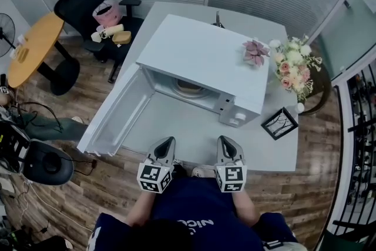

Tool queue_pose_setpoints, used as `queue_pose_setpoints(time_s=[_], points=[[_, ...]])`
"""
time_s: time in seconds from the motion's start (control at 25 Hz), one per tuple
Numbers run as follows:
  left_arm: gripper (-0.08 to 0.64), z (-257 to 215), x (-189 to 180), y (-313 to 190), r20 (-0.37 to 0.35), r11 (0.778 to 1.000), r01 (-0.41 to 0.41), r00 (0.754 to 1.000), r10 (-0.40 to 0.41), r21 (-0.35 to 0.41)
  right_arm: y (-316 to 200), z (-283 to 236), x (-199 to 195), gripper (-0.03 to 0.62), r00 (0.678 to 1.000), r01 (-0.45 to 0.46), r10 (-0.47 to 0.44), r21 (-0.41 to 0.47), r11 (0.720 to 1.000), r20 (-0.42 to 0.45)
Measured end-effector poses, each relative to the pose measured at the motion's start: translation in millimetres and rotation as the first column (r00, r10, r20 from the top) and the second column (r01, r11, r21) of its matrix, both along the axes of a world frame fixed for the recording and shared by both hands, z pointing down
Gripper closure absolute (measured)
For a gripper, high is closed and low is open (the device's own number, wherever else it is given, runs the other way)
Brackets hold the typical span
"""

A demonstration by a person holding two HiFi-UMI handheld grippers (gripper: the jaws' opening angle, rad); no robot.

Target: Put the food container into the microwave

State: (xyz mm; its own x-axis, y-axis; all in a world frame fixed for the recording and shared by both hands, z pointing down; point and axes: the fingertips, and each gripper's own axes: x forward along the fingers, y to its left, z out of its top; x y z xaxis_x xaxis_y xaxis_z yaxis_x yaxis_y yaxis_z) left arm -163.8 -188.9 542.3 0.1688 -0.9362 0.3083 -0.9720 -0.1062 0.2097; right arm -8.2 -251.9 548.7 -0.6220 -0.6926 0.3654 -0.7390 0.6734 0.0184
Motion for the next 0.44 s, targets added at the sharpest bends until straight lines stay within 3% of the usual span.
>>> queue_pose_setpoints(time_s=[0.44], points=[[0.558,2.4,-7.9,-4.9,-0.023,1.0,0.017,1.0,-0.016,0.002,-4.1,-0.4,-2.8,0.583,1.0,0.002,-0.002,0.011,1.0,-0.002]])
